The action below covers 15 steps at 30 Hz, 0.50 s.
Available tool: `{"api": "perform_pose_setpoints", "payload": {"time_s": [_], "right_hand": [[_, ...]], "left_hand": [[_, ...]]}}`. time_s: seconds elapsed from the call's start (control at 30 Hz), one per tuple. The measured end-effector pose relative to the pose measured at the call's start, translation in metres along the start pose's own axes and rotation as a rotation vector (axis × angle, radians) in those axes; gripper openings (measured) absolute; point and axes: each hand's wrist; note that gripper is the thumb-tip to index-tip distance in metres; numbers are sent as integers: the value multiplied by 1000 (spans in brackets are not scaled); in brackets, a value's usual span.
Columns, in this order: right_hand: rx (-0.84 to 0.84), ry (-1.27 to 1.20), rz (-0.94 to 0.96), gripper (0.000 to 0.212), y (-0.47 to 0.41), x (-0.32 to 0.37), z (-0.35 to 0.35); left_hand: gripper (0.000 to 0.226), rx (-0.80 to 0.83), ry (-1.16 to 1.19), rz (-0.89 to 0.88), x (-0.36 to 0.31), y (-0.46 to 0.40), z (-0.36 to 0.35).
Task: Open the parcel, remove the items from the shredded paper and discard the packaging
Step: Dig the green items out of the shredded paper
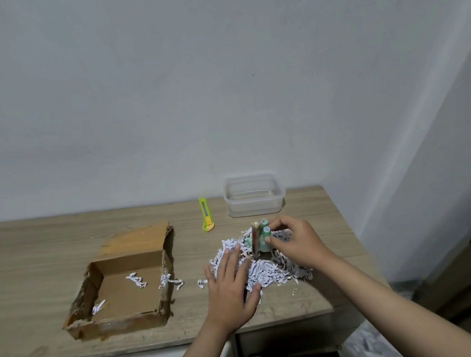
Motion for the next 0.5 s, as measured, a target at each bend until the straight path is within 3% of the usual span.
{"api": "perform_pose_setpoints", "payload": {"time_s": [0.27, 0.43, 0.5], "right_hand": [[-93, -204, -117, 47, 5, 7, 10], [-95, -390, -218, 28, 5, 13, 17], [-85, -431, -238, 30, 6, 12, 21]], "left_hand": [[64, 21, -38, 73, -2, 3, 2], [64, 31, -42, 103, -3, 2, 3], [64, 23, -14, 87, -3, 2, 2]]}}
Point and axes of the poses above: each hand's wrist, its own y-axis away from the middle knuckle, its own z-axis out of the back of the hand, x = y × z, and after that the axes turned 7 degrees about z, right-handed
